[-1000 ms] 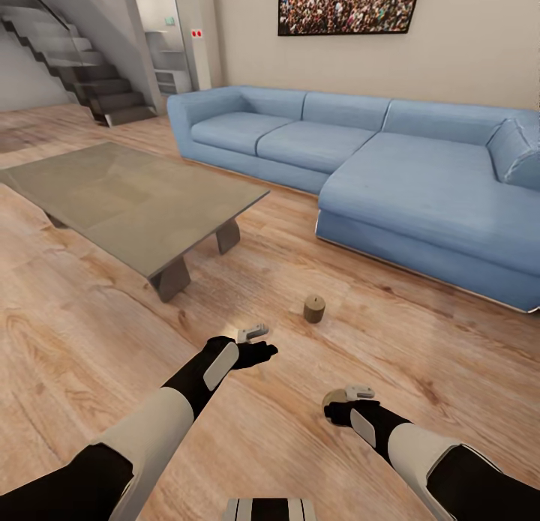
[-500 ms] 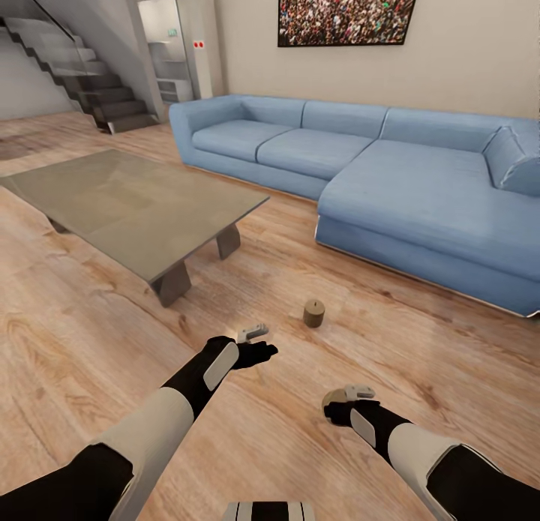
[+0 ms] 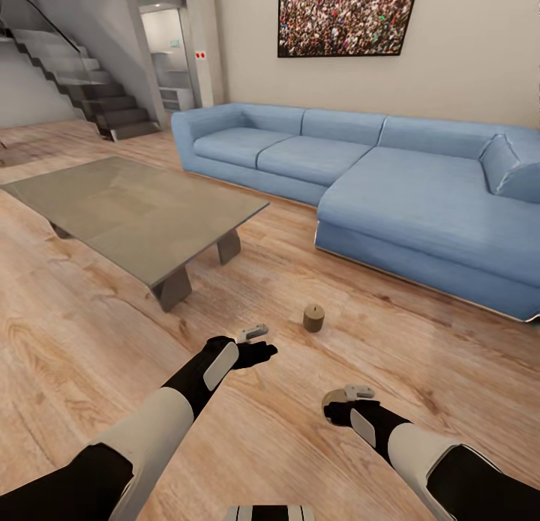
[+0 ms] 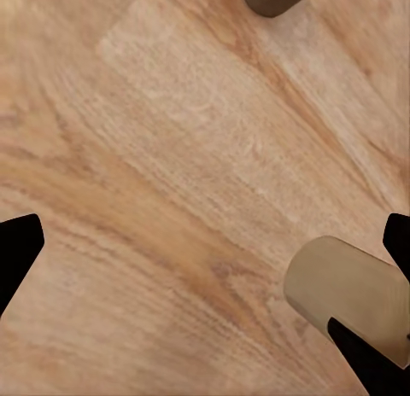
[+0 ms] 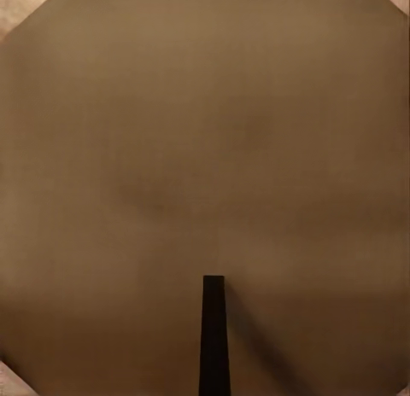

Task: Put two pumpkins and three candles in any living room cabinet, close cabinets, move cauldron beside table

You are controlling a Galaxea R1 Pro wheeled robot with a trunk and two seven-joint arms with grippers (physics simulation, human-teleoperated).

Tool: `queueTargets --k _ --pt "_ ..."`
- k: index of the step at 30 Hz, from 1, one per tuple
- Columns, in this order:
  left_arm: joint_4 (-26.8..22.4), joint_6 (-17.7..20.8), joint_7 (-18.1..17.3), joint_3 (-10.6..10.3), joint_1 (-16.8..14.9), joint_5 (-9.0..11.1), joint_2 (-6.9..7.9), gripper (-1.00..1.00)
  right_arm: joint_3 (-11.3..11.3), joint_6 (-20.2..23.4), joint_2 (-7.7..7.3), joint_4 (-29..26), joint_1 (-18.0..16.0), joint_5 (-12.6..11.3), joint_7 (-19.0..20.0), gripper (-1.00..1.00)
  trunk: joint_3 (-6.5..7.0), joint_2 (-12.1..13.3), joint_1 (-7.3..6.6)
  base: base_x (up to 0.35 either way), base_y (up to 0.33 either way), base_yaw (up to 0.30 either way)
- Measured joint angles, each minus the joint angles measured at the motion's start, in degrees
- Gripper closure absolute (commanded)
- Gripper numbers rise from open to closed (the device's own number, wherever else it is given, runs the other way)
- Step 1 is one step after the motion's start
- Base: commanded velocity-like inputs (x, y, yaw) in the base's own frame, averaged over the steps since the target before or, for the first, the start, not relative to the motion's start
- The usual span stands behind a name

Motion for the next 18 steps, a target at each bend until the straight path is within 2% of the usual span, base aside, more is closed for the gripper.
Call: queueTargets --k 6,18 --pt "0.0 0.0 0.1 -0.2 0.0 0.2 -0.02 -1.0 0.0 0.0 0.0 0.0 0.0 0.0 0.0 1.0 0.54 0.0 0.0 0.0 0.0 -0.102" --pt "0.0 0.0 0.0 -0.1 0.0 0.1 -0.02 -1.0 0.0 0.0 -0.01 0.0 0.0 0.0 0.0 1.0 1.52 0.0 0.0 0.0 0.0 -0.183"
